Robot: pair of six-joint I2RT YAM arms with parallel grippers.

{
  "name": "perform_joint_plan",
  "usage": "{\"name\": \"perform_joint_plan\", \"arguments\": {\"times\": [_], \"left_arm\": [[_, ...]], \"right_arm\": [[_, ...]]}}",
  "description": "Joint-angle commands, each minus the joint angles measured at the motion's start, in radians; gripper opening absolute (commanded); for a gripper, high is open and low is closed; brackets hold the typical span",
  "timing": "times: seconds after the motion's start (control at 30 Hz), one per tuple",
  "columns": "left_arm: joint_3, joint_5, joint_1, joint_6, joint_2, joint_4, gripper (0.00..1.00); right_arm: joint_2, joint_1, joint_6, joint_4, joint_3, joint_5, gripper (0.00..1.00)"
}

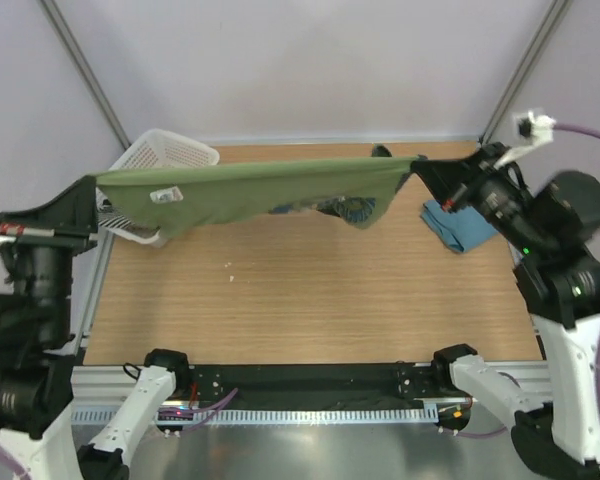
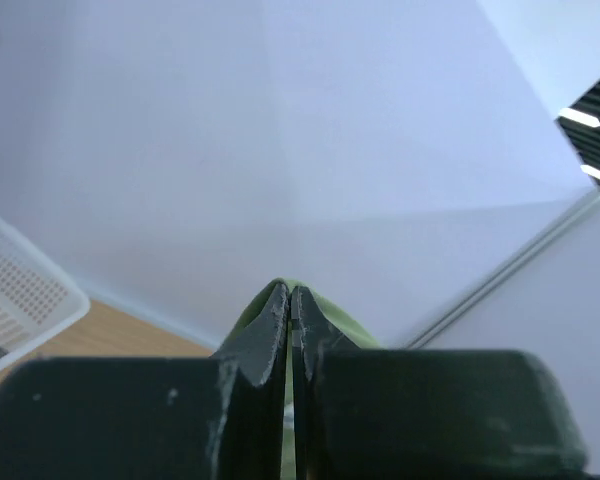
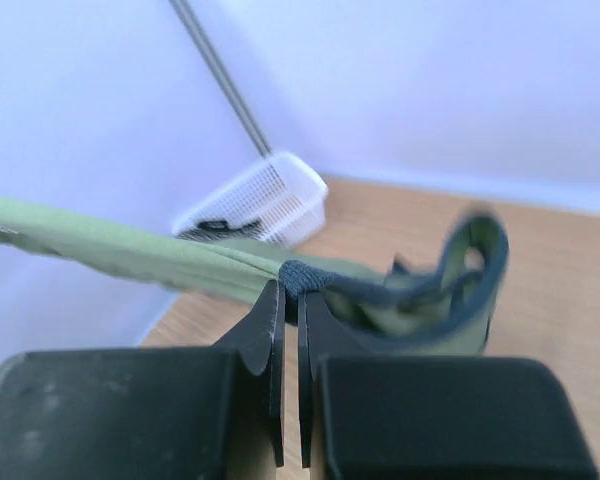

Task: Fold and stack the tank tops
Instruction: Flatten the tank top out

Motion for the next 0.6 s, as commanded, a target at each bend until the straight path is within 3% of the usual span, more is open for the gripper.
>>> {"name": "perform_joint_plan", "arguments": {"times": [0.0,0.17,0.4,0.57], "left_arm": [[-0.018,0.035,0.001,0.035,-0.004,0.036,0.0],[-0.024,0.038,0.002,-0.005,0.026,0.035,0.0],[-0.071,0.011,0.002,-0.072,0.248,0.048,0.0],[-0.304,0.006,0.002,-0.137,0.406,0.259,0.0]], "right_arm": [[-0.107,-0.004,-0.03,0.089,-0.031,-0.022,0.01],[-0.161,-0.003,-0.035,0.094,-0.035,0.007,0.01],[0.143,-0.004,-0.027,-0.043,0.032,0.189,0.01],[0.373,-0.02,0.018,0.11,-0.09,0.265,0.01]]}}
